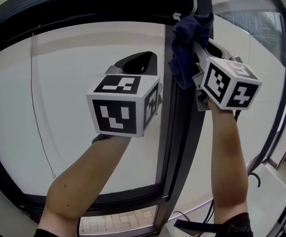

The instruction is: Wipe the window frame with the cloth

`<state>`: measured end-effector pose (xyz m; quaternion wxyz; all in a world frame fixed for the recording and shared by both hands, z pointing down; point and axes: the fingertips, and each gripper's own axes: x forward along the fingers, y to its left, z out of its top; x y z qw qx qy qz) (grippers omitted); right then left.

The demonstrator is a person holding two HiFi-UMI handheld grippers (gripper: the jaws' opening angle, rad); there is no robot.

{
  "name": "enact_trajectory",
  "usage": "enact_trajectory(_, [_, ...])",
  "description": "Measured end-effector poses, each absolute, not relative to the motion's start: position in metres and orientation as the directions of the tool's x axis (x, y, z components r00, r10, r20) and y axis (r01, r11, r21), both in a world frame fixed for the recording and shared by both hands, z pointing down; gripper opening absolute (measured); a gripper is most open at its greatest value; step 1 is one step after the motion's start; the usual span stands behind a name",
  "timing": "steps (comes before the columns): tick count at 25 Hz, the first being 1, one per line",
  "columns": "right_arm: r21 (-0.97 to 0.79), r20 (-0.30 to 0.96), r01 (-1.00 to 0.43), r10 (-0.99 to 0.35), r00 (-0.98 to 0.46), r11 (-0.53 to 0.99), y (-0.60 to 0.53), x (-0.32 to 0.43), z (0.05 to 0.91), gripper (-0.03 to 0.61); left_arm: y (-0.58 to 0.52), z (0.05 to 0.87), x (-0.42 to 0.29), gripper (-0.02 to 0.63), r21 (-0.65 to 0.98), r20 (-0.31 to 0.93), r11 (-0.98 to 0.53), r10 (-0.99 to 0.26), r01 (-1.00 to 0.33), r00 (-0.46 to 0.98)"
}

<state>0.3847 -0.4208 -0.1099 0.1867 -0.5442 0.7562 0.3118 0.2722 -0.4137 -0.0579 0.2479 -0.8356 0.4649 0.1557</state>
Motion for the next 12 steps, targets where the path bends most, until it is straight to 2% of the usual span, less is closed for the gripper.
enact_trajectory(12, [0.26,-0.583,-0.947,-0.752,-0.309,0.188,-0.425,0.386,-0.077,0.084,-0.418,-0.018,0.265,0.0,-0.235,-0.45,-0.495,-0.707,-0.836,0.546])
